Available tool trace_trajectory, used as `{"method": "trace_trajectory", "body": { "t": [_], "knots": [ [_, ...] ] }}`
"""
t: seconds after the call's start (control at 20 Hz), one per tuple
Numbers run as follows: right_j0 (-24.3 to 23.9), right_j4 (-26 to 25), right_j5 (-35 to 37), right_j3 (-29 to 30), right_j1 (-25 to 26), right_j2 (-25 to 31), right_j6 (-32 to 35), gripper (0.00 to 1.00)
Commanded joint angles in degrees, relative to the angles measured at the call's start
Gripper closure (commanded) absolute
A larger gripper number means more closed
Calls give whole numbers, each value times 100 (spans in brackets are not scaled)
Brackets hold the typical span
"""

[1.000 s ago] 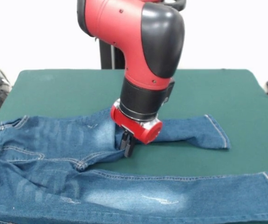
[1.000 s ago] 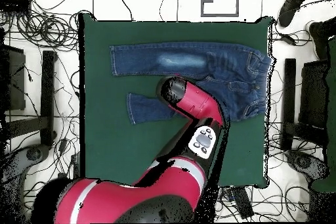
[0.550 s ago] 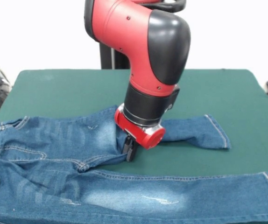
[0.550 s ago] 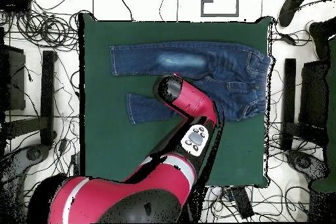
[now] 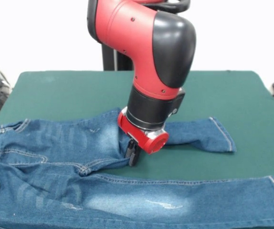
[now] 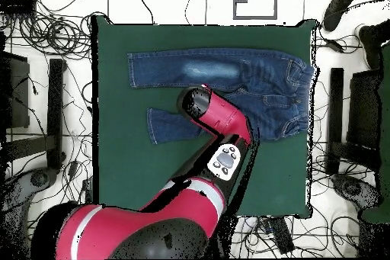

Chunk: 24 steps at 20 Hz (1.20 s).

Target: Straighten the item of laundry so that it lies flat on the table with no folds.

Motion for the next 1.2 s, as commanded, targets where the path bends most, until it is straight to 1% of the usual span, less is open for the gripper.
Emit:
{"method": "trace_trajectory", "body": {
  "t": [0.05, 0.15, 0.3, 0.5, 0.75, 0.8, 1.05, 1.2],
  "knots": [
    [265, 270, -249, -307, 44, 450, 1524, 100],
    [271, 283, -239, -332, 64, 434, 1550, 100],
    [185, 258, -360, -282, 17, 597, 1420, 100],
    [201, 253, -312, -242, -22, 617, 1417, 100],
    [241, 232, -223, -310, 31, 513, 1440, 100],
    [274, 253, -188, -321, 51, 460, 1503, 0],
    [273, 302, -344, -299, 57, 507, 1543, 0],
    [264, 315, -298, -287, 39, 540, 1546, 0]
  ]
}}
